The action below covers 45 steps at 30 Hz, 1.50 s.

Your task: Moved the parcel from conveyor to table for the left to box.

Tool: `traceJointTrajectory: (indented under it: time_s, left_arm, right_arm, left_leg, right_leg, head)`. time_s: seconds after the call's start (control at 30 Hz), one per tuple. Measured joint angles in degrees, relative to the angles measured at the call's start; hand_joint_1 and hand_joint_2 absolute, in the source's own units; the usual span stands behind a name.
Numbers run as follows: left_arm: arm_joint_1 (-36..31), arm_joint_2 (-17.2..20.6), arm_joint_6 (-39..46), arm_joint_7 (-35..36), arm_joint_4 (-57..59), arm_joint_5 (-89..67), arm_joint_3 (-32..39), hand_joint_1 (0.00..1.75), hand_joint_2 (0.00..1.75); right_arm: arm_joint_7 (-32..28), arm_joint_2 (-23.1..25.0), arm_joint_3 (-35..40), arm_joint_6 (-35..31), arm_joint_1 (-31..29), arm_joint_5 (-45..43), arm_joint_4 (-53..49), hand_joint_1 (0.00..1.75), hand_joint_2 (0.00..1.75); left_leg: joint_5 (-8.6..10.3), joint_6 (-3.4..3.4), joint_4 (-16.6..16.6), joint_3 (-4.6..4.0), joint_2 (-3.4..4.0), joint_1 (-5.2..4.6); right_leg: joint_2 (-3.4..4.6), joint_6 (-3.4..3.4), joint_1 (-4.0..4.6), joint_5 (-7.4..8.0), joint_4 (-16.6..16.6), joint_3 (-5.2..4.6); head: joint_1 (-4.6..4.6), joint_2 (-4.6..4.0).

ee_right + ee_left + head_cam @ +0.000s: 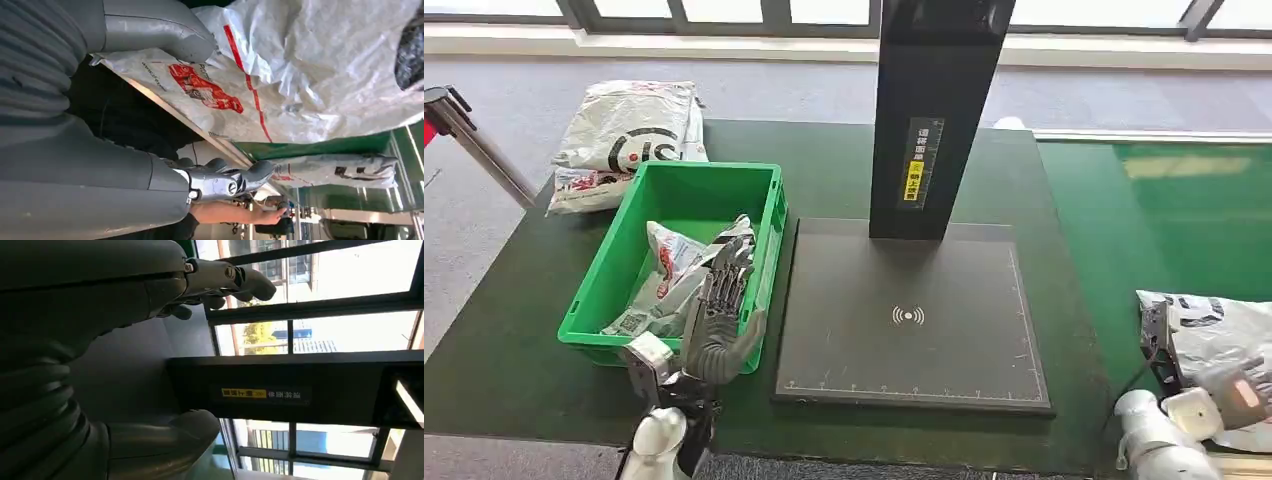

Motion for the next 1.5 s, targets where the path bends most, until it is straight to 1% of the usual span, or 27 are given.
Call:
traceJointTrajectory:
  time_s: [0.37, 0.4, 0.6, 0.63, 0.67, 0.87, 1.23, 1.4, 1.5]
  left_arm:
    - [0.0, 0.3, 0.0, 0.0, 0.0, 0.0, 0.1, 0.00, 1.75]
    - [0.0, 0.4, 0.0, 0.0, 0.0, 0.0, 0.1, 0.00, 1.75]
    - [0.0, 0.5, 0.1, 0.0, -0.1, 0.2, 0.7, 0.00, 1.75]
    - [0.0, 0.5, 0.0, 0.0, -0.2, 0.2, 0.9, 0.00, 1.75]
    - [0.0, 0.5, 0.0, 0.0, -0.5, 0.2, 1.1, 0.00, 1.75]
    - [0.2, 0.7, 0.0, 0.0, -1.3, 0.2, 1.9, 0.00, 1.75]
    - [0.4, 0.7, -0.2, 0.0, -1.8, 0.1, 2.3, 0.00, 1.75]
    - [0.3, 0.7, -0.6, 0.0, -1.8, -0.2, 2.4, 0.00, 1.75]
    - [0.2, 0.7, -0.6, 0.0, -1.8, -0.4, 2.5, 0.00, 1.75]
  right_arm:
    - [0.3, -0.8, 0.0, 0.0, 0.0, 0.0, 2.7, 0.00, 1.75]
    - [0.2, -0.9, 0.0, 1.1, 0.0, -0.1, 3.2, 0.00, 1.75]
    - [-1.1, -0.9, -1.1, 1.1, 0.1, -0.6, 4.2, 0.00, 1.75]
    - [-1.3, -0.9, -1.3, 1.2, 0.1, -0.5, 4.3, 0.51, 1.75]
    - [-1.5, -0.9, -1.4, 1.3, 0.1, -0.5, 4.5, 1.75, 1.75]
    - [-1.8, -0.7, -1.5, 4.1, 0.1, 0.0, 5.0, 1.75, 1.75]
    - [-2.8, -0.3, -1.5, 5.1, 0.0, 0.1, 5.2, 1.75, 1.75]
    - [-4.0, -0.2, -1.5, 4.9, 0.0, 0.1, 5.2, 1.75, 1.75]
    - [-6.3, -0.1, -1.5, 2.6, 0.0, -0.1, 5.2, 1.75, 1.75]
  left_leg:
    - [0.01, 0.00, 0.0, 0.00, 0.00, 0.00]
    - [0.01, 0.00, 0.0, 0.01, 0.00, 0.00]
    - [0.00, 0.00, 0.0, 0.00, -0.01, 0.00]
    - [0.00, 0.00, 0.0, 0.00, 0.00, 0.00]
    - [0.00, 0.00, 0.0, 0.00, 0.00, 0.00]
    - [0.00, 0.00, 0.0, -0.01, -0.01, 0.00]
    - [0.00, 0.00, 0.0, 0.00, -0.01, 0.00]
    - [0.01, 0.00, 0.0, 0.00, -0.01, 0.00]
    - [0.01, 0.00, 0.0, 0.00, -0.01, 0.00]
  right_leg:
    - [0.00, 0.00, 0.00, 0.00, 0.0, 0.00]
    - [0.00, 0.00, 0.00, 0.00, 0.0, 0.00]
    - [0.00, 0.00, 0.00, 0.00, 0.0, 0.00]
    - [0.00, 0.00, 0.00, 0.00, 0.0, 0.00]
    - [0.00, 0.00, 0.00, 0.00, 0.0, 0.00]
    - [-0.01, 0.00, 0.00, 0.00, 0.0, 0.01]
    - [-0.01, 0.00, 0.00, 0.00, 0.0, 0.02]
    - [-0.01, 0.00, 0.00, 0.00, 0.0, 0.02]
    - [-0.01, 0.00, 0.00, 0.00, 0.0, 0.01]
  head:
    - [0.00, 0.00]
    - [0.00, 0.00]
    - [0.00, 0.00]
    - [0.00, 0.00]
    - [0.00, 0.00]
    - [0.00, 0.00]
    - [0.00, 0.00]
    - [0.00, 0.00]
    - [0.00, 0.00]
